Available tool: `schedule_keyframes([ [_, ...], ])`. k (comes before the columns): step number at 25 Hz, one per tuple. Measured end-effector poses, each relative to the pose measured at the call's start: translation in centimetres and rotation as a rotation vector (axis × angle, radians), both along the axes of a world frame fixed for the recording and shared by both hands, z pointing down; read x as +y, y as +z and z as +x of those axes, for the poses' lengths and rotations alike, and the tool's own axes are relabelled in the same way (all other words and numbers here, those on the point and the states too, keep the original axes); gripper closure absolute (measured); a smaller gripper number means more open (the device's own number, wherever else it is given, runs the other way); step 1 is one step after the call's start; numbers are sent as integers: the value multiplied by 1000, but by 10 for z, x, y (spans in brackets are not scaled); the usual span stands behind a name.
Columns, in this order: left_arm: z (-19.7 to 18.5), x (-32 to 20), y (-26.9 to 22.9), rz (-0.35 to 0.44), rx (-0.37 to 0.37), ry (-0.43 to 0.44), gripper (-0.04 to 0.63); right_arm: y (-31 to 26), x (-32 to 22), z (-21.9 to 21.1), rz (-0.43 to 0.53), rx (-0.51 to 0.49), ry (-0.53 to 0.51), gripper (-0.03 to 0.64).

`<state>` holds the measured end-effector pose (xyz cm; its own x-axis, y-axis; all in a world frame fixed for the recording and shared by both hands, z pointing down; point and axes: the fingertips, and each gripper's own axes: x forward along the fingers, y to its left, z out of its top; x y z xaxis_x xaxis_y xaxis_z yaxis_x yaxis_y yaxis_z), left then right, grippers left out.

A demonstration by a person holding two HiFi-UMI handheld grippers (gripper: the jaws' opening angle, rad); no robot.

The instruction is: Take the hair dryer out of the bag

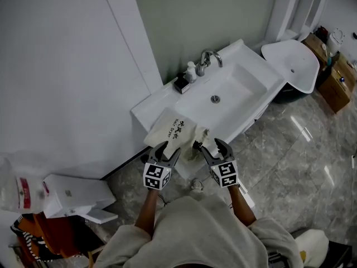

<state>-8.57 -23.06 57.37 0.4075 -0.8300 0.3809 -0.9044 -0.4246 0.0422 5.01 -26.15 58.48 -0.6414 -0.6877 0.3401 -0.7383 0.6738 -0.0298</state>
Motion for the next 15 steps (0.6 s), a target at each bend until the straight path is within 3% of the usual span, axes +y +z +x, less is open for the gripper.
schedule_keyframes([
  [5,7,-16,14,-36,-10,4,373,13,-23,-5,-27,4,-32,382],
  [15,47,-30,52,-134,-30,120,373,46,-28,4,-113,17,-33,382],
])
